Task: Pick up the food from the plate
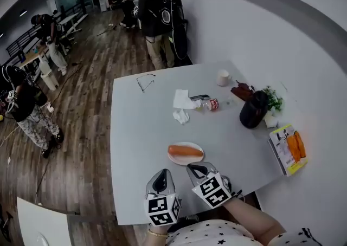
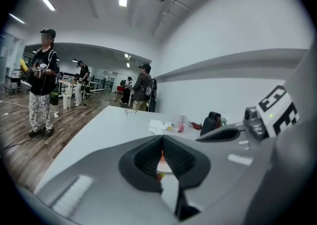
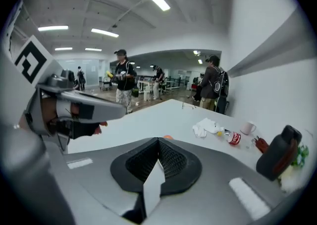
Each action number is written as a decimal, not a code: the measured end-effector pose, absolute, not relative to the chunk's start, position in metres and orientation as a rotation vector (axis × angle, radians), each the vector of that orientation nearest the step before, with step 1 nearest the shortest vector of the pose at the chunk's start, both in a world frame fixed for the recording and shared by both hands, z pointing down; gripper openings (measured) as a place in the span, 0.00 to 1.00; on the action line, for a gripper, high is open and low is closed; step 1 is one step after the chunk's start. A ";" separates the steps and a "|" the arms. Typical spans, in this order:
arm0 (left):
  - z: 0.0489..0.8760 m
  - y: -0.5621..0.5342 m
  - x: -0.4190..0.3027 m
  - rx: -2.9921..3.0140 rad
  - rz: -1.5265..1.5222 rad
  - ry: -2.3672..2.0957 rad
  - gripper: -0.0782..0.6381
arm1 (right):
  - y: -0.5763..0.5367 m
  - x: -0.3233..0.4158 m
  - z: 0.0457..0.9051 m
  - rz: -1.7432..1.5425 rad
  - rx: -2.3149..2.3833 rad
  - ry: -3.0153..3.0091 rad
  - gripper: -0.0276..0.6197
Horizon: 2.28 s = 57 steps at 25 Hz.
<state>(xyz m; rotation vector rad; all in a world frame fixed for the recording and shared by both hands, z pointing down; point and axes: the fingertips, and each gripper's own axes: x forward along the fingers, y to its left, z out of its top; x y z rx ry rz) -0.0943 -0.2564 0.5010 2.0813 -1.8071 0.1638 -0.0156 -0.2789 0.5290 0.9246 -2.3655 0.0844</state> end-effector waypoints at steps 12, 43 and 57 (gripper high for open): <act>0.562 -0.330 -0.089 2.061 0.293 -1.701 0.12 | -0.387 -0.019 0.644 -0.070 0.484 -1.988 0.34; 0.533 -0.272 -0.079 2.075 0.205 -1.687 0.12 | -0.301 0.010 0.540 0.428 1.080 -2.524 0.37; 0.516 -0.247 -0.067 2.123 0.218 -1.708 0.12 | -0.265 0.008 0.518 0.464 1.129 -2.595 0.37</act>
